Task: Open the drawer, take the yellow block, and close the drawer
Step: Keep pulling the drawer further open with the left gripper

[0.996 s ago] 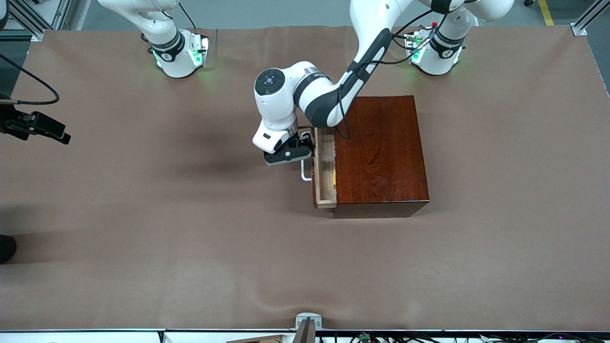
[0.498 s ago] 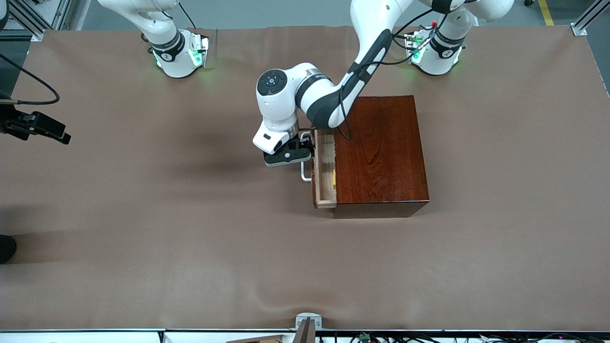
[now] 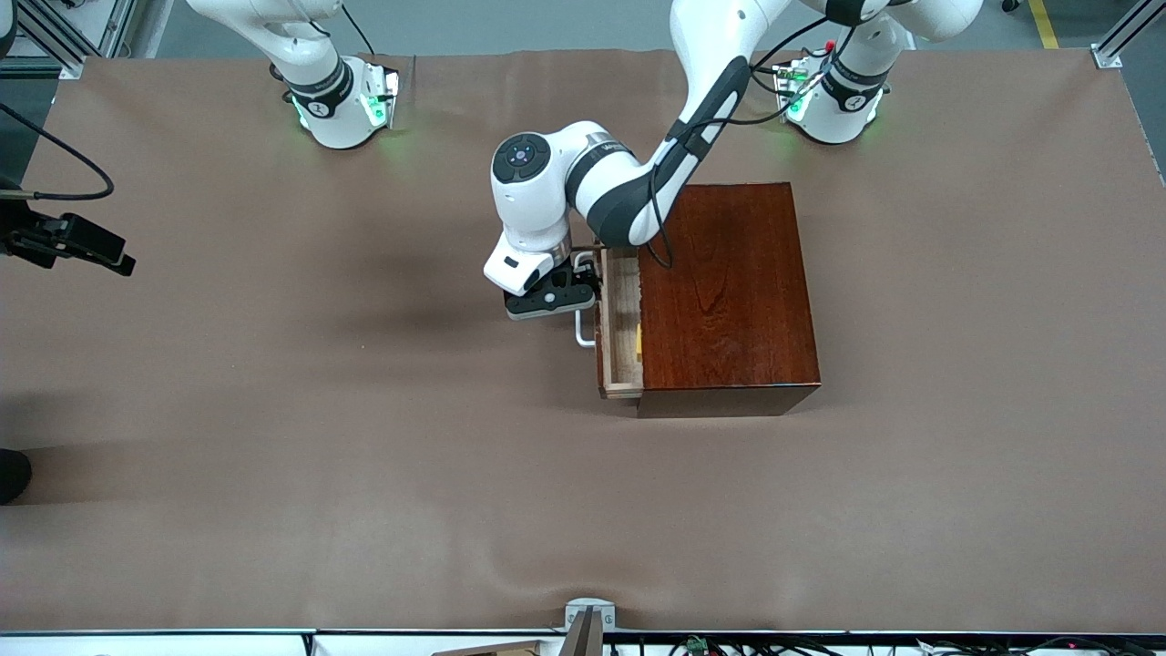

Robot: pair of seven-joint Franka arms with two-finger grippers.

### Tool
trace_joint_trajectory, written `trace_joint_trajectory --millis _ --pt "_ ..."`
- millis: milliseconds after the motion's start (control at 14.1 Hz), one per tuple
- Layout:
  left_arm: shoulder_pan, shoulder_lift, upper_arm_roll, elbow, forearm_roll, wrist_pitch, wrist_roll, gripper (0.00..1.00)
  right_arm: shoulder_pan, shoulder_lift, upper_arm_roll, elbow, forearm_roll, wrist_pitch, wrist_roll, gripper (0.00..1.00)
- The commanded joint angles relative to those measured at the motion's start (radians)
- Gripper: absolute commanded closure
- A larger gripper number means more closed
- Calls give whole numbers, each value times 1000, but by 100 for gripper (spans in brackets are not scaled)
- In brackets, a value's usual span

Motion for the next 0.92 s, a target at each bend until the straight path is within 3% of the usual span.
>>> trace_joint_trajectory --millis 0,854 --pt "-15 42 -17 64 1 195 -22 0 7 -10 -2 -1 -11 -2 4 0" --pt "-14 50 -31 64 -114 312 -10 0 7 -9 -2 -1 -11 -2 4 0"
